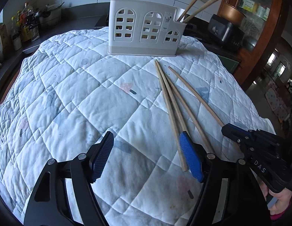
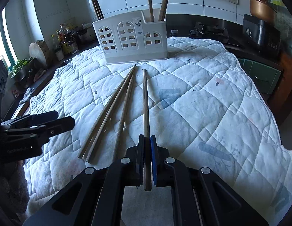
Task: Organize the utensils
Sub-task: 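Grasp a fourth wooden chopstick with the left gripper while the right gripper grasps one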
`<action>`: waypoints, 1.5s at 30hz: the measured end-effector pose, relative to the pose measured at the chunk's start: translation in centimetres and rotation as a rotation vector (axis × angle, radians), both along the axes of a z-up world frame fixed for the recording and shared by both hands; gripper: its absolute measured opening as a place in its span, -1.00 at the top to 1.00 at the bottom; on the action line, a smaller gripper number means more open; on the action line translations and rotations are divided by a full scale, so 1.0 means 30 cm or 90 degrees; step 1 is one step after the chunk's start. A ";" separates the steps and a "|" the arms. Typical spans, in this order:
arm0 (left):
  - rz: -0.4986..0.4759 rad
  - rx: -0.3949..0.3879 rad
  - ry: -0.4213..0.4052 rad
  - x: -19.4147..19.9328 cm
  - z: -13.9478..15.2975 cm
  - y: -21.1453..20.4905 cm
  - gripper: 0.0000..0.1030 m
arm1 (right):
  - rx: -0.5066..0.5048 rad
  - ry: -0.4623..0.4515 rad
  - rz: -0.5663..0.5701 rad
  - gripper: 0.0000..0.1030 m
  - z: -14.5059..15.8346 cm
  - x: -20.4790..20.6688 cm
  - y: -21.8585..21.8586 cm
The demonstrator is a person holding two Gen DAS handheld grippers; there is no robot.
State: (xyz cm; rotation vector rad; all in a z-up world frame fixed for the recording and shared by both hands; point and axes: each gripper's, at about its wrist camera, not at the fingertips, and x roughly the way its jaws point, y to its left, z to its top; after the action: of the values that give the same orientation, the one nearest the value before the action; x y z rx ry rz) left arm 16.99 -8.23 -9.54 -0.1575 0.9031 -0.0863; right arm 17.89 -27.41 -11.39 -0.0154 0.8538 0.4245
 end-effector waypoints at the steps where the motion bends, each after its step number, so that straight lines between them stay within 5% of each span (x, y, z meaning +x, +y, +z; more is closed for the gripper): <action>1: -0.002 0.003 0.003 0.006 -0.004 -0.014 -0.27 | 0.004 0.000 -0.002 0.87 0.000 0.000 -0.007; 16: -0.020 0.059 0.021 0.062 -0.047 -0.120 0.39 | 0.028 0.009 -0.009 0.87 -0.021 0.004 -0.043; 20: -0.011 0.097 0.003 0.052 -0.033 -0.118 0.44 | 0.029 0.008 -0.009 0.87 -0.022 0.003 -0.043; 29: -0.010 0.007 0.015 0.051 -0.035 -0.098 0.45 | 0.028 0.011 -0.007 0.87 -0.026 0.006 -0.034; 32: -0.012 0.021 0.012 0.052 -0.038 -0.121 0.45 | 0.029 0.010 -0.006 0.87 -0.025 0.004 -0.033; 39: 0.000 0.052 0.019 0.068 -0.058 -0.114 0.84 | 0.035 0.011 -0.008 0.87 -0.025 0.006 -0.040; 45: -0.012 0.048 0.017 0.073 -0.060 -0.106 0.86 | 0.032 0.006 -0.008 0.87 -0.022 0.000 -0.038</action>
State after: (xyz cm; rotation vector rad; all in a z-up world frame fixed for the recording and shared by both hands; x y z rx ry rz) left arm 19.19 -11.41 -11.34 -0.0797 0.9334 -0.0681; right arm 17.89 -28.56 -12.04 0.0383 0.8527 0.4342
